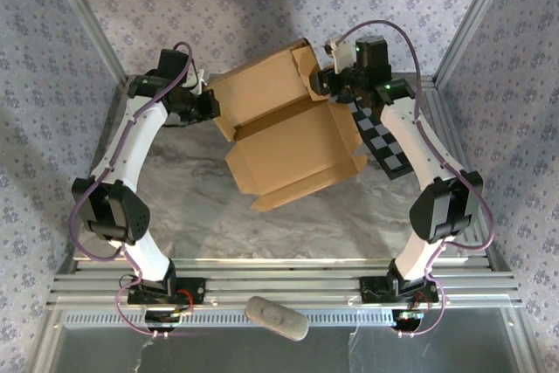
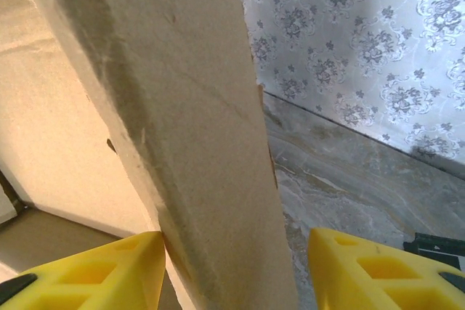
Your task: Fold the paper box
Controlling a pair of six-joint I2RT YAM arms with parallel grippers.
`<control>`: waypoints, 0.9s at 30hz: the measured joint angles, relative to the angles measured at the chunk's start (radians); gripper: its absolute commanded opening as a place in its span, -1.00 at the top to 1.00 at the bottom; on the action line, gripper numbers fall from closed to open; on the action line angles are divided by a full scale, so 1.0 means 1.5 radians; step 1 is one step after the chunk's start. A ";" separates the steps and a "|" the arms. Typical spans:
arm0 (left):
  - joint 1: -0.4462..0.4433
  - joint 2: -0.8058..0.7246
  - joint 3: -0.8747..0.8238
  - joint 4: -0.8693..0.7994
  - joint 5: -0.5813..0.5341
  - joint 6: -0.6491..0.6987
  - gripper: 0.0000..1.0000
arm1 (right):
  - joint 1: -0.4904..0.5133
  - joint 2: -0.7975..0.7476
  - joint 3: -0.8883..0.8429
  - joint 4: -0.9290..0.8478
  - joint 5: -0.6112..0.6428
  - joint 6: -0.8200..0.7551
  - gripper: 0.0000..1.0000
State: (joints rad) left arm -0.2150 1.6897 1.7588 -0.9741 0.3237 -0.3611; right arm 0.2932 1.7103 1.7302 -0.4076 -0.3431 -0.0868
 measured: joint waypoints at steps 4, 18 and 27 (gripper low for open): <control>-0.001 0.000 0.000 0.000 0.002 -0.001 1.00 | 0.009 0.024 0.046 -0.007 0.030 -0.006 -0.10; -0.001 0.000 0.000 -0.008 -0.002 -0.005 1.00 | 0.060 0.118 0.149 -0.026 0.165 -0.032 0.87; -0.002 0.000 0.000 -0.013 -0.001 -0.014 1.00 | 0.104 0.118 0.148 -0.028 0.328 -0.076 1.00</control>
State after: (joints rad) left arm -0.2176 1.6897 1.7588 -0.9932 0.3218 -0.3828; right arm 0.4496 1.8874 1.9526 -0.4496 0.1490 -0.2005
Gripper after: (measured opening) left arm 0.090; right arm 0.081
